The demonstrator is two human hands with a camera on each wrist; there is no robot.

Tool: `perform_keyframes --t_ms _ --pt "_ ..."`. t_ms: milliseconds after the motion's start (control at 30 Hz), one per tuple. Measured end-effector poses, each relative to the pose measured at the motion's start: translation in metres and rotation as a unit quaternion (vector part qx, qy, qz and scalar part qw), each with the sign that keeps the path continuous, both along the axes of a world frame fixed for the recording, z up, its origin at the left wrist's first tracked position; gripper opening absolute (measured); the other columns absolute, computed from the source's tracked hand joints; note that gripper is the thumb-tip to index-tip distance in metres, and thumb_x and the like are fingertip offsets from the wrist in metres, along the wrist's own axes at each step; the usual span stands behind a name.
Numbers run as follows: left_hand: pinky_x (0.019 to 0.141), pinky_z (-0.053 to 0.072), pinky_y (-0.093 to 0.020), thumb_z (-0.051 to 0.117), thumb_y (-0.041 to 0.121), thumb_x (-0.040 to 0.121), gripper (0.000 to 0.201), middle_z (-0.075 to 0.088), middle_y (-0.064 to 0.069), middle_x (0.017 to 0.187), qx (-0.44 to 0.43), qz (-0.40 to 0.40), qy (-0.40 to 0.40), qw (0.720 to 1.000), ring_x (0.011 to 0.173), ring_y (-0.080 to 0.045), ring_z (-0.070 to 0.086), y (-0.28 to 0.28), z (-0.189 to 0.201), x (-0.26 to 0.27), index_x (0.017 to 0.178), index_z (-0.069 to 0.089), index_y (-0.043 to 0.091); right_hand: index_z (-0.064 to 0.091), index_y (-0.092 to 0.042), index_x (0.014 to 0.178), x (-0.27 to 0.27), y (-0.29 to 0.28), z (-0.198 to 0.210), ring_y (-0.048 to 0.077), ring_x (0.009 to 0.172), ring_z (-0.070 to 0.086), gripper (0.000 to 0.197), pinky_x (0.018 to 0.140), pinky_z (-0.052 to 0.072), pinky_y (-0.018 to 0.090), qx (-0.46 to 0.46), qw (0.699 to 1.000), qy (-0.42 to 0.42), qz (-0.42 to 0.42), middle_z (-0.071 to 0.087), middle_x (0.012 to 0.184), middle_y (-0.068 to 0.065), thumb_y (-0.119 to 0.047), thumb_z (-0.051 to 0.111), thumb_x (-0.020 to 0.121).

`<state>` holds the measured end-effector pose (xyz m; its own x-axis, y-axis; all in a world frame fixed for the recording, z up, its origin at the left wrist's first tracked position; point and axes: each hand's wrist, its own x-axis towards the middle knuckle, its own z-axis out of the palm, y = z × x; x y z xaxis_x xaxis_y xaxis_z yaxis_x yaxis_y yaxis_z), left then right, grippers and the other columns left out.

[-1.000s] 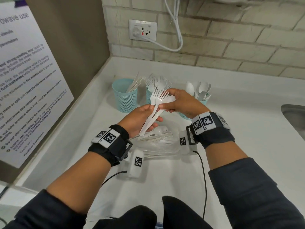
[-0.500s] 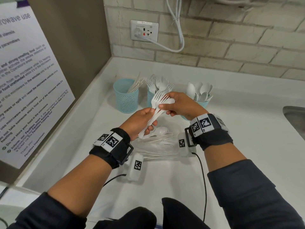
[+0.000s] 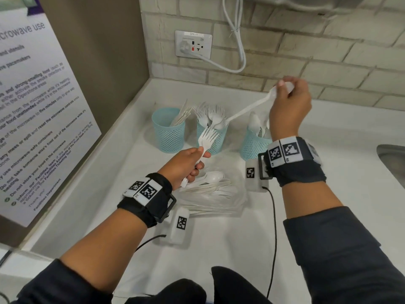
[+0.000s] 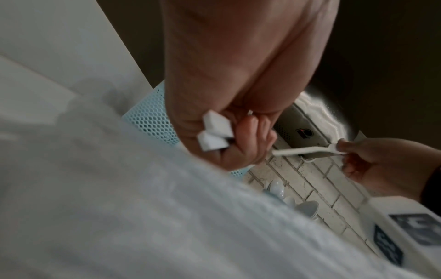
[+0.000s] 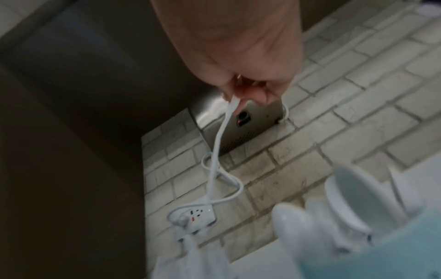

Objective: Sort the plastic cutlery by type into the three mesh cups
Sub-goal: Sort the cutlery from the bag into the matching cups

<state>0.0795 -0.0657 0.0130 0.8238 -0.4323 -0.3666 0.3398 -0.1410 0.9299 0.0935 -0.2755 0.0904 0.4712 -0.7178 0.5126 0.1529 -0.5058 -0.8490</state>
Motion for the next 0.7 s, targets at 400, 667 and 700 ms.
perform_keyframes --t_ms 400,667,700 --pt "0.040 0.024 -0.014 0.037 0.030 0.100 0.024 0.037 0.003 0.065 0.025 -0.031 -0.031 0.999 0.047 -0.005 0.029 -0.007 0.003 -0.004 0.093 0.058 0.020 0.067 -0.020 0.107 0.000 -0.038 -0.018 0.029 0.093 0.058 0.023 0.067 0.036 0.025 -0.177 0.975 0.127 -0.050 0.067 0.093 0.014 -0.021 0.048 0.094" --pt "0.042 0.027 -0.014 0.037 0.029 0.100 0.024 0.040 0.002 0.067 0.022 -0.034 -0.030 0.999 0.052 -0.007 0.031 -0.005 0.002 -0.005 0.096 0.058 0.019 0.070 -0.020 0.108 0.002 -0.040 -0.058 0.033 0.096 0.059 0.026 0.078 0.048 0.035 -0.204 0.945 0.255 0.005 0.068 0.101 0.018 -0.024 0.048 0.095" --pt "0.042 0.027 -0.014 0.037 0.029 0.100 0.024 0.040 0.002 0.067 0.021 -0.036 -0.029 0.999 0.052 -0.007 0.031 -0.005 0.002 -0.005 0.097 0.058 0.019 0.070 -0.019 0.106 0.002 -0.041 -0.061 0.034 0.096 0.057 0.026 0.076 0.047 0.035 -0.218 0.934 0.282 0.008 0.067 0.100 0.018 -0.022 0.046 0.096"
